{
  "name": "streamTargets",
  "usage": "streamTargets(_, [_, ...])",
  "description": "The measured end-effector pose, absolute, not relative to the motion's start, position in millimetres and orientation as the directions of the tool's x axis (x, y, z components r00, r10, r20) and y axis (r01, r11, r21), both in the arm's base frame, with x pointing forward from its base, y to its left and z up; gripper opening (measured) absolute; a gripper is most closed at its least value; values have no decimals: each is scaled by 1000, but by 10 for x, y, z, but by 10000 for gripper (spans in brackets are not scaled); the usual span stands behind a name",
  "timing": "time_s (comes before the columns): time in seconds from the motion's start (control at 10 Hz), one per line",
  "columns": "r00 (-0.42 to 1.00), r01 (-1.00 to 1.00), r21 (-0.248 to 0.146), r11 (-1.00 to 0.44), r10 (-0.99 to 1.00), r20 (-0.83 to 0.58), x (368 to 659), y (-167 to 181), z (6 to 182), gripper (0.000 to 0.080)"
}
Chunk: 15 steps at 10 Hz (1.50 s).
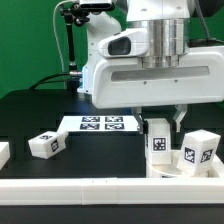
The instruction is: Assemble stool
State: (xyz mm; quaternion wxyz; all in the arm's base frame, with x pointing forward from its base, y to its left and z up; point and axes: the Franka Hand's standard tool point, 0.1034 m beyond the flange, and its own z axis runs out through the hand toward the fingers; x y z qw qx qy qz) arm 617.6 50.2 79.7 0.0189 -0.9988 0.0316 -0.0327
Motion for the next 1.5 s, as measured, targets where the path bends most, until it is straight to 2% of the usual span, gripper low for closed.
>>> streamTargets(0.6, [886,-459,-68,-886,-462,41,6176,499,795,337])
streamTargets(0.8, [786,-615,-83,-784,-618,20,6174,485,789,337])
streamTargets(1.0, [621,-780,-112,-616,-784,-6,6183,466,781,337])
streamTargets(1.3, [398,-910,-151,-387,-916,-47,6184,453,774,337])
streamTargets(1.4, [363,-923,-155,-352,-930,-53,6183,455,774,337])
streamTargets(1.5, [272,-954,-154,-258,-959,-78,6181,458,773,337])
